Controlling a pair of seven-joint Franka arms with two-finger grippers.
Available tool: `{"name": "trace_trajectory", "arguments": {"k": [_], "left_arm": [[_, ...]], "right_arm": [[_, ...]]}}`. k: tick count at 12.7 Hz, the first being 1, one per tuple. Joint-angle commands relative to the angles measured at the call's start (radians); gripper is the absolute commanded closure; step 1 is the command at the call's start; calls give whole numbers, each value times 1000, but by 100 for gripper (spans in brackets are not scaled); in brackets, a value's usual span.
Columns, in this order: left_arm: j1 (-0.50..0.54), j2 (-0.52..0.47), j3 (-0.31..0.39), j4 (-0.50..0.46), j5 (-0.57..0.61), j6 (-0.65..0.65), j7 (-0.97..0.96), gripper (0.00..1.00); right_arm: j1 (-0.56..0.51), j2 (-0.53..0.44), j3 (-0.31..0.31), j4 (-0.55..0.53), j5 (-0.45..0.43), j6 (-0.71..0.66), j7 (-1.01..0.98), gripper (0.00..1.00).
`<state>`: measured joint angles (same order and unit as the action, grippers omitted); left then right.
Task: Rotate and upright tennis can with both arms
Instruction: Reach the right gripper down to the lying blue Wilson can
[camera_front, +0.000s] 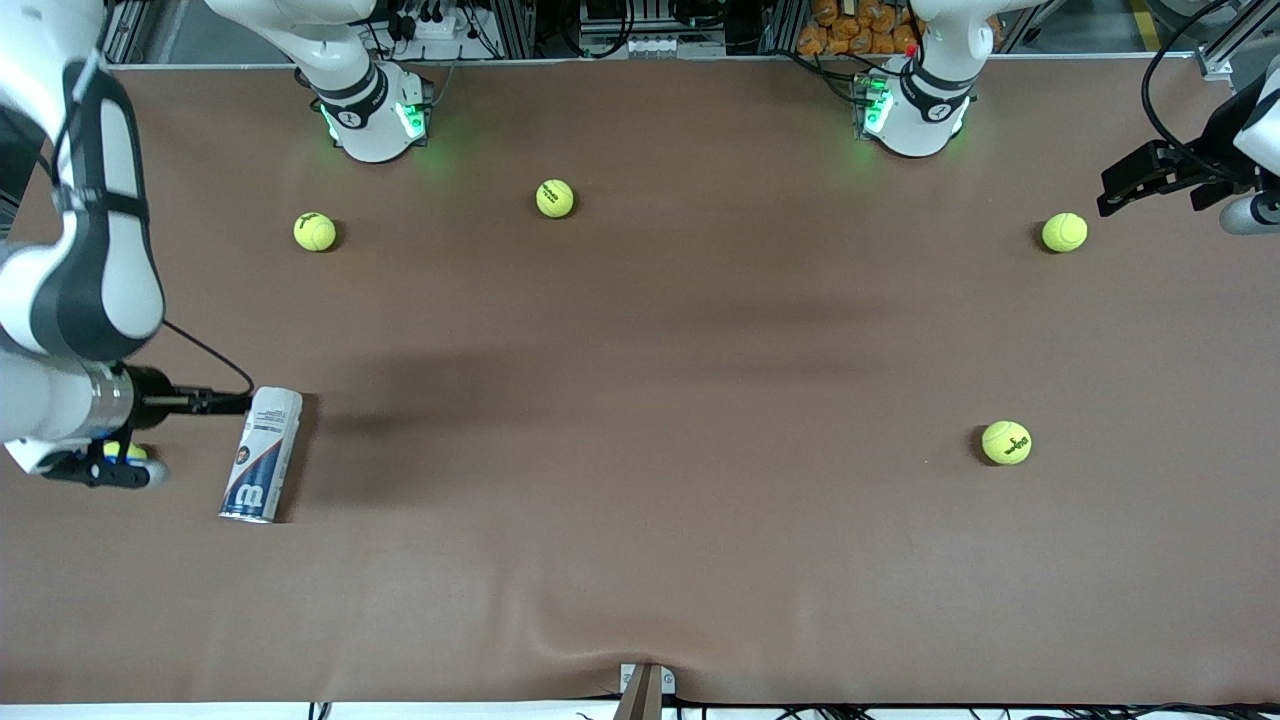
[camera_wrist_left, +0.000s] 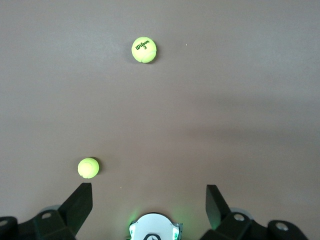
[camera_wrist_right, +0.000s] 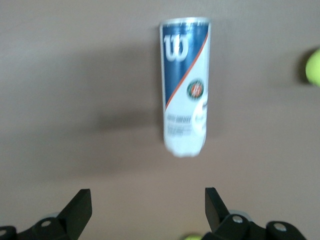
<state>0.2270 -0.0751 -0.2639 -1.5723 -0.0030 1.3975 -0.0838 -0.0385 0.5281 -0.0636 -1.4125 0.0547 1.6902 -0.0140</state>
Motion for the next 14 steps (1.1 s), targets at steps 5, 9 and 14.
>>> {"name": "trace_trajectory", "arguments": {"k": [5, 9, 14], "left_arm": [[15, 89, 2, 109, -18, -2, 12, 0], [8, 90, -1, 100, -20, -3, 6, 0], [8, 87, -23, 84, -22, -6, 15, 0]], "right_arm": [[-52, 183, 7, 4, 1, 223, -96, 0], [-53, 230, 7, -42, -4, 264, -96, 0], [-64, 259, 7, -59, -4, 305, -98, 0]]}}
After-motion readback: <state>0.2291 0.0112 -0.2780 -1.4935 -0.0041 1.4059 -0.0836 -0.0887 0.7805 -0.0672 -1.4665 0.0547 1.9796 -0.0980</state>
